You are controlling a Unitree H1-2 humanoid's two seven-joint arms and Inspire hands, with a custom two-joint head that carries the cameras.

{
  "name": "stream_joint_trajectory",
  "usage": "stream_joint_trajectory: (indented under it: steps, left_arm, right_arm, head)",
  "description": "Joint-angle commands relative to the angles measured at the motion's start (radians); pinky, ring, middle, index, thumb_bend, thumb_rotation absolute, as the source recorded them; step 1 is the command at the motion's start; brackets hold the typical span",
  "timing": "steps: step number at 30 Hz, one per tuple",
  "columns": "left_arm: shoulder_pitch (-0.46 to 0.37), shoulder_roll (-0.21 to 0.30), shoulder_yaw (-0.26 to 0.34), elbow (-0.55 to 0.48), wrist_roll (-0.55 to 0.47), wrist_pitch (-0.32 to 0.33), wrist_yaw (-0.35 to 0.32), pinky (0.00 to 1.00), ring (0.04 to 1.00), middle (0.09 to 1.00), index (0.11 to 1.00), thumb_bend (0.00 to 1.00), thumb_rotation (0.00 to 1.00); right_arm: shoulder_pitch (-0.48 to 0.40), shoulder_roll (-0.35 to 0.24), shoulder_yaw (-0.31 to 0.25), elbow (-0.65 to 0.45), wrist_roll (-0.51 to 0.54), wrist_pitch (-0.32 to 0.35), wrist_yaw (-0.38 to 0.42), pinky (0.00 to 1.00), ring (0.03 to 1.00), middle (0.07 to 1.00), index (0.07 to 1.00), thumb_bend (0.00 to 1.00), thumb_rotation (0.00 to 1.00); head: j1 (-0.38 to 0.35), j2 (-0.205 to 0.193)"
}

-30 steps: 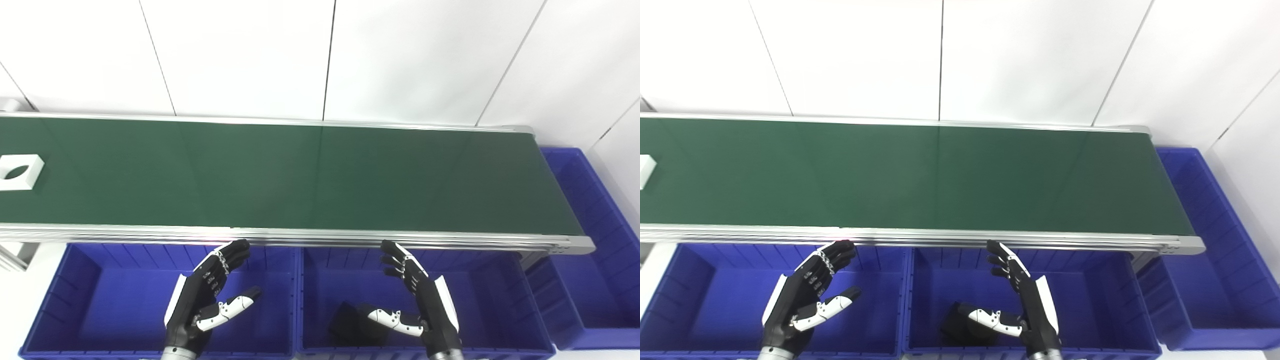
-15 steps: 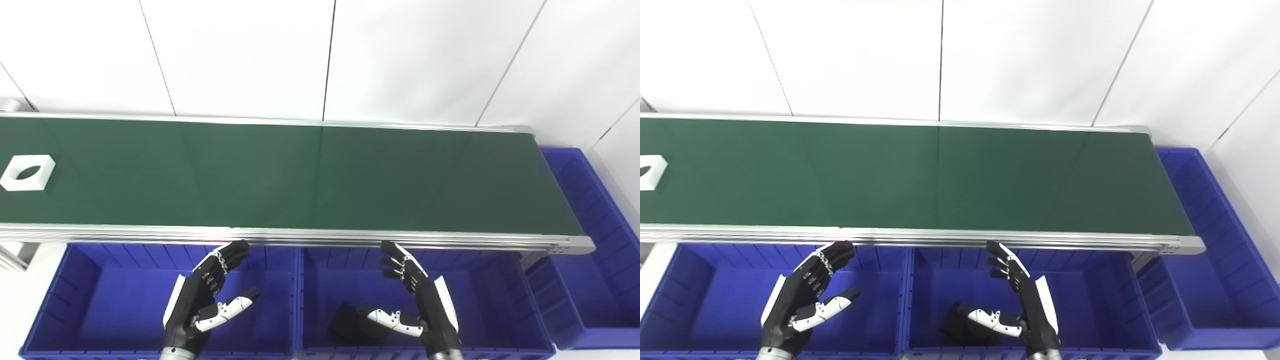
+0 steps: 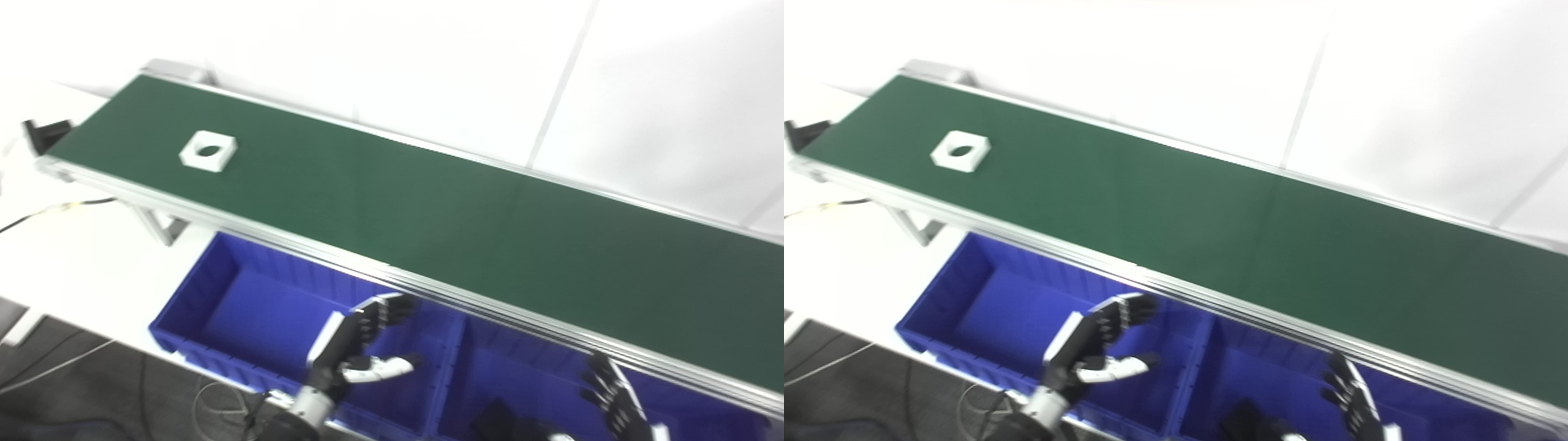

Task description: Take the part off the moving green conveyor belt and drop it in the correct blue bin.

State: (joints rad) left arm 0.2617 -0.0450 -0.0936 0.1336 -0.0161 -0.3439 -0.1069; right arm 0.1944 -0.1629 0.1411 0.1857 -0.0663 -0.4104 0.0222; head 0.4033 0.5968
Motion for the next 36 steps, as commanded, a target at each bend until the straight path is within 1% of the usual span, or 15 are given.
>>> stream_joint_trajectory:
  steps: [1,4,7,10,12,15,16,17,18,19,20,23,25,31,36]
  left_arm:
    - [-0.015,-0.010,-0.008,-0.008,0.026,-0.033,0.016,0.83,0.804,0.805,0.762,0.62,0.00]
    - [-0.022,-0.015,-0.013,0.004,0.032,-0.034,0.020,0.82,0.795,0.803,0.773,0.64,0.00]
    - [-0.029,-0.017,-0.015,0.020,0.023,-0.036,0.016,0.83,0.797,0.806,0.779,0.63,0.00]
    - [-0.031,-0.012,-0.019,0.025,0.025,-0.038,0.011,0.83,0.808,0.816,0.788,0.62,0.00]
    - [-0.031,-0.012,-0.018,0.030,0.022,-0.044,0.012,0.82,0.804,0.814,0.787,0.62,0.00]
    - [-0.031,-0.013,-0.018,0.041,0.019,-0.054,0.012,0.82,0.793,0.808,0.783,0.63,0.00]
    - [-0.031,-0.014,-0.018,0.045,0.020,-0.058,0.013,0.82,0.790,0.807,0.782,0.63,0.00]
    - [-0.030,-0.014,-0.019,0.047,0.020,-0.060,0.012,0.81,0.785,0.804,0.779,0.63,0.00]
    - [-0.030,-0.015,-0.019,0.051,0.020,-0.063,0.012,0.81,0.785,0.804,0.779,0.63,0.00]
    - [-0.030,-0.014,-0.020,0.056,0.020,-0.068,0.011,0.82,0.786,0.804,0.779,0.63,0.00]
    - [-0.031,-0.014,-0.021,0.062,0.020,-0.072,0.011,0.82,0.787,0.805,0.778,0.63,0.00]
    - [-0.033,-0.014,-0.021,0.074,0.017,-0.082,0.010,0.82,0.788,0.803,0.776,0.63,0.00]
    - [-0.035,-0.010,-0.024,0.079,0.013,-0.087,0.004,0.82,0.785,0.801,0.775,0.63,0.00]
    - [-0.037,-0.002,-0.021,0.078,0.013,-0.085,0.008,0.81,0.788,0.802,0.771,0.64,0.00]
    - [-0.048,0.005,-0.013,0.092,0.006,-0.097,0.007,0.81,0.779,0.790,0.761,0.65,0.00]
  right_arm:
    - [-0.021,-0.003,-0.007,-0.006,0.029,-0.059,0.017,0.77,0.843,0.886,0.890,0.57,0.01]
    - [-0.025,-0.006,-0.015,0.001,0.033,-0.059,0.023,0.78,0.850,0.888,0.890,0.58,0.00]
    - [-0.030,-0.008,-0.018,0.013,0.035,-0.059,0.026,0.79,0.854,0.888,0.889,0.58,0.00]
    - [-0.031,-0.008,-0.017,0.022,0.033,-0.059,0.027,0.77,0.846,0.884,0.889,0.59,0.00]
    - [-0.030,-0.004,-0.015,0.025,0.032,-0.059,0.027,0.76,0.838,0.878,0.883,0.60,0.00]
    - [-0.029,-0.003,-0.014,0.030,0.029,-0.059,0.025,0.75,0.822,0.863,0.871,0.61,0.00]
    - [-0.029,-0.003,-0.014,0.031,0.027,-0.059,0.023,0.74,0.817,0.859,0.869,0.62,0.00]
    - [-0.028,-0.004,-0.014,0.032,0.025,-0.059,0.022,0.74,0.813,0.855,0.868,0.62,0.00]
    - [-0.027,-0.005,-0.013,0.033,0.020,-0.059,0.018,0.73,0.810,0.854,0.867,0.62,0.00]
    - [-0.025,-0.005,-0.014,0.033,0.021,-0.059,0.019,0.73,0.810,0.854,0.867,0.62,0.00]
    - [-0.023,-0.005,-0.015,0.035,0.024,-0.059,0.021,0.73,0.810,0.854,0.868,0.62,0.00]
    - [-0.024,-0.006,-0.018,0.043,0.038,-0.059,0.034,0.74,0.819,0.861,0.872,0.62,0.00]
    - [-0.025,-0.008,-0.019,0.049,0.038,-0.059,0.037,0.75,0.825,0.868,0.875,0.62,0.00]
    - [-0.024,-0.004,-0.026,0.060,0.037,-0.059,0.038,0.73,0.819,0.863,0.871,0.63,0.00]
    - [-0.022,0.004,-0.026,0.067,0.019,-0.059,0.026,0.70,0.803,0.854,0.861,0.64,0.00]
  head:
    - [0.006,-0.004]
    - [0.012,-0.012]
    - [-0.005,-0.030]
    - [-0.016,-0.037]
    - [-0.025,-0.050]
    - [-0.024,-0.063]
    - [-0.019,-0.073]
    - [-0.019,-0.073]
    - [-0.015,-0.086]
    - [-0.015,-0.086]
    - [-0.012,-0.100]
    - [-0.008,-0.104]
    - [-0.008,-0.113]
    - [-0.022,-0.136]
    - [-0.028,-0.149]
